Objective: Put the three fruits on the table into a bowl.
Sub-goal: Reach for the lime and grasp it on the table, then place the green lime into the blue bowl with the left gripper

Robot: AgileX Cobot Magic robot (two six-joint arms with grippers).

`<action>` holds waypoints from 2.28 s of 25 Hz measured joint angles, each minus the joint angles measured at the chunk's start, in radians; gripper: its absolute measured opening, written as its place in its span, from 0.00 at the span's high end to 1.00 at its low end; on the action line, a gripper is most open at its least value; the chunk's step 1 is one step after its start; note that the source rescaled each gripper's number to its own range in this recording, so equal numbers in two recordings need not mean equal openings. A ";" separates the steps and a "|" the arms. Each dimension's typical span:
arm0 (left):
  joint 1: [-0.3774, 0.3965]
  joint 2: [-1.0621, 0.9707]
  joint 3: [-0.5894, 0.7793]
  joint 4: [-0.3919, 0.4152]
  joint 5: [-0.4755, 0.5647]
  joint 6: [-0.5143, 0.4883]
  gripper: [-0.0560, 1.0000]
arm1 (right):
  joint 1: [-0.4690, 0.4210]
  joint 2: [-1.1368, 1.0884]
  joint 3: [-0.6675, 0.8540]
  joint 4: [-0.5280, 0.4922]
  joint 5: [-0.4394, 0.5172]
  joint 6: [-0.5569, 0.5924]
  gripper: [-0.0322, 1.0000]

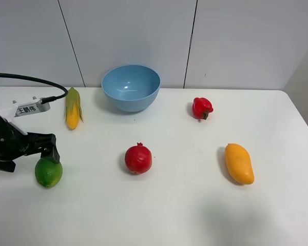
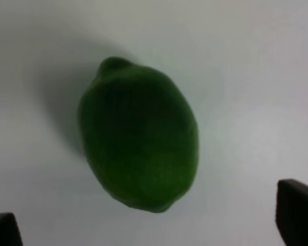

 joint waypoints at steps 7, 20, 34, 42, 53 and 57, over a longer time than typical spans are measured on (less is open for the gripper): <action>0.000 0.067 0.000 0.006 -0.046 -0.001 0.00 | 0.000 0.000 0.000 0.000 0.000 0.000 0.00; -0.030 0.194 0.000 0.001 -0.126 0.000 0.00 | 0.000 0.000 0.000 0.000 0.000 0.000 0.00; -0.030 0.292 -0.001 0.001 -0.166 0.008 0.43 | 0.000 0.000 0.000 0.000 0.000 0.000 0.00; -0.040 0.246 -0.078 0.010 -0.081 0.019 0.91 | 0.000 0.000 0.000 0.000 0.000 0.000 0.00; -0.222 0.256 -0.797 0.181 0.069 0.084 0.91 | 0.000 0.000 0.000 0.000 0.000 0.000 0.00; -0.258 0.415 -1.010 0.184 0.069 0.133 0.91 | 0.000 0.000 0.000 0.000 0.000 0.000 0.00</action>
